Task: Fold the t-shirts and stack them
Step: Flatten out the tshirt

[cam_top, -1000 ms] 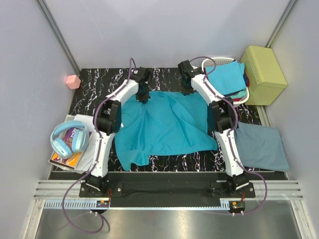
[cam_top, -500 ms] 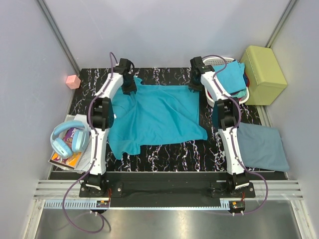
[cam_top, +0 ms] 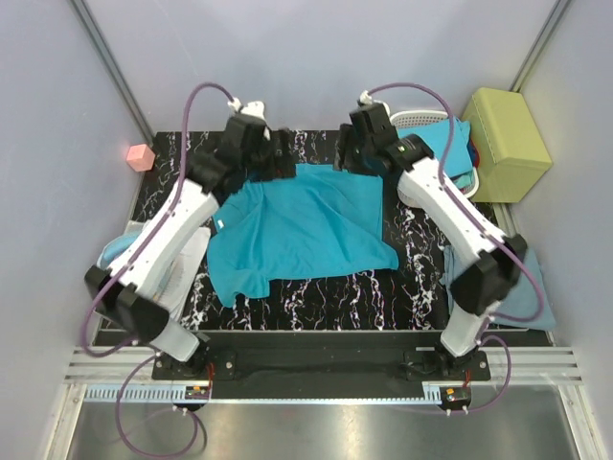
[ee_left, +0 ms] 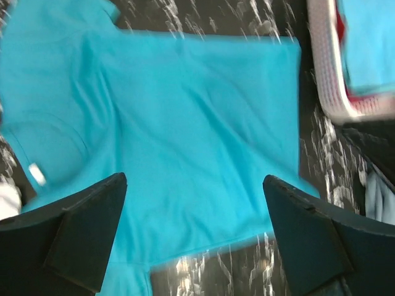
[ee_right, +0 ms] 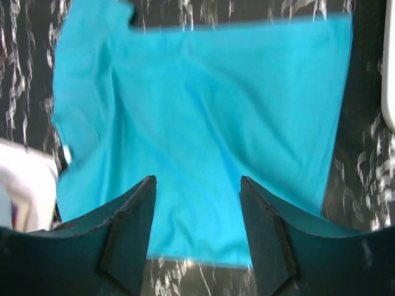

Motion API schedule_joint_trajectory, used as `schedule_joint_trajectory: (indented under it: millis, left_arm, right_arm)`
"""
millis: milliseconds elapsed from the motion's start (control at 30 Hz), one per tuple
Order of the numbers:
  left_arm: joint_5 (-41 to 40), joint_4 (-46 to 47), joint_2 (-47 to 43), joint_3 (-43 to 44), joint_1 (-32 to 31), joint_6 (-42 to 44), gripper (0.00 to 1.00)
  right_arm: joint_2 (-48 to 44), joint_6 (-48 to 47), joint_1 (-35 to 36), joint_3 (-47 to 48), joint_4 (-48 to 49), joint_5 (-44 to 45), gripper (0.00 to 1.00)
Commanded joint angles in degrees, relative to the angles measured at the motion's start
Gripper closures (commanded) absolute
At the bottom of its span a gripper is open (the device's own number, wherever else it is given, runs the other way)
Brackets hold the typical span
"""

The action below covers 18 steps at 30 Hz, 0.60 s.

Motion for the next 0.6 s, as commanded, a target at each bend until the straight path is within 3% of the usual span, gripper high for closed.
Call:
schedule_joint_trajectory:
  millis: [0, 67, 233, 567]
  left_arm:
    - [-11.0, 1.5, -10.1, -19.7, -6.8, -3.6, 0.01]
    - [-13.7, 2.8, -14.0, -28.3, -9.1, -7.1, 0.01]
    - [-13.7, 3.8, -21.2, -39.2, -13.0, -8.9, 0.01]
    - [-10.6, 2.4, -23.2, -45.4, -18.4, -11.6, 0.14]
  right_arm:
    - [-10.4, 3.4, 0.5, -20.1, 5.5, 1.4, 0.38]
    - [-15.1, 3.9, 0.7, -27.1, 5.6, 1.8, 0.39]
    - [-22.7, 5.8, 1.3, -37.1, 3.7, 2.5, 0.40]
    - [-31.6, 10.8, 3.1, -52.1, 2.2, 2.4, 0.42]
